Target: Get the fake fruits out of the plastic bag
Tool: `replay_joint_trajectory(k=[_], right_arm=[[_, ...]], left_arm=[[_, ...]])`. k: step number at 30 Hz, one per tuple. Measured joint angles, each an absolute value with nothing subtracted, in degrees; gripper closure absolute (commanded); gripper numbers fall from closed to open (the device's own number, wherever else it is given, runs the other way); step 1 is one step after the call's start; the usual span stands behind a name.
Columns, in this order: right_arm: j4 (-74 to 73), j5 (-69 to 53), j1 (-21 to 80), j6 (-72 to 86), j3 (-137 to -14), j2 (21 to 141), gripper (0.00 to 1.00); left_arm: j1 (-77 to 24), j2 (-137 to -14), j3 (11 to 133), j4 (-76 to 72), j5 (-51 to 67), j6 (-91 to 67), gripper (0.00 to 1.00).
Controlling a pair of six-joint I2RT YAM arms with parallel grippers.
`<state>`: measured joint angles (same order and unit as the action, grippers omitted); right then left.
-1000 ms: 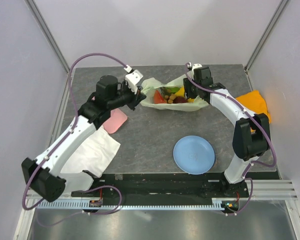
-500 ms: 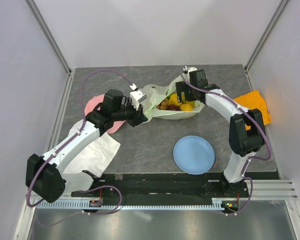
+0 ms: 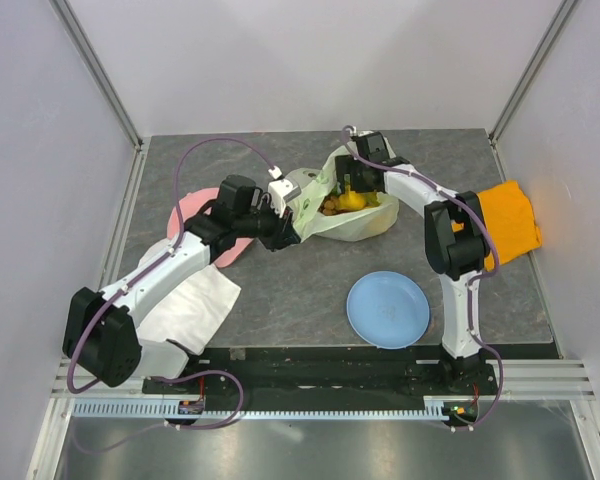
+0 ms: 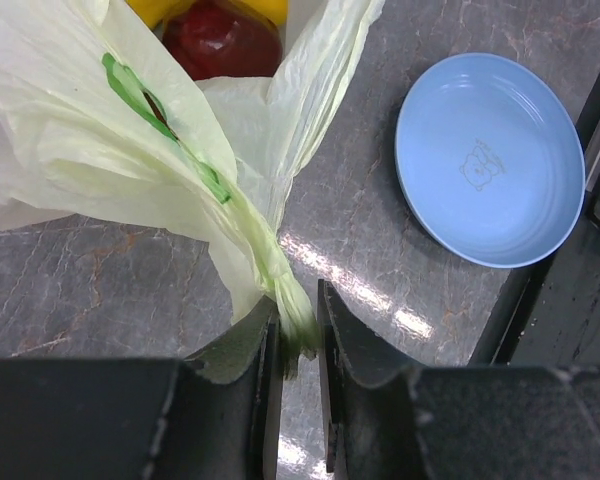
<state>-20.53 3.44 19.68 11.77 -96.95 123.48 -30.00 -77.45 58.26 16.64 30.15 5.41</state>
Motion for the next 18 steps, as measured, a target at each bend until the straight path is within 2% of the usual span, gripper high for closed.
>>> replay_joint_trajectory(k=[2, 4, 5, 8, 13, 18], right_arm=[[-20.62, 2.26, 19.49, 11.84, -98.28, 125.25, 0.15], [-20.75, 0.75, 19.38, 12.14, -98.65, 125.89, 0.31], [-21.04, 0.10, 19.38, 11.94, -98.65, 125.93, 0.46], [-21.56, -2.07, 19.33, 12.29, -98.65, 125.95, 0.62], [-23.05, -4.84, 19.03, 12.29, -98.63, 124.64, 0.74], [-25.96, -8.71, 18.35, 12.23, -98.32, 116.62, 0.86]], left_arm=[[-30.00, -77.73, 58.67, 16.60, 30.17, 5.41, 0.75], [-30.00, -77.76, 58.98, 16.64, 30.20, 5.43, 0.75], [-30.00, -77.80, 59.07, 16.64, 30.20, 5.41, 0.75], [-30.00, -78.08, 59.22, 16.64, 30.17, 5.41, 0.75], [-30.00, -78.50, 59.37, 16.62, 30.13, 5.43, 0.76], [-30.00, -78.61, 59.61, 16.36, 30.11, 5.43, 0.76]])
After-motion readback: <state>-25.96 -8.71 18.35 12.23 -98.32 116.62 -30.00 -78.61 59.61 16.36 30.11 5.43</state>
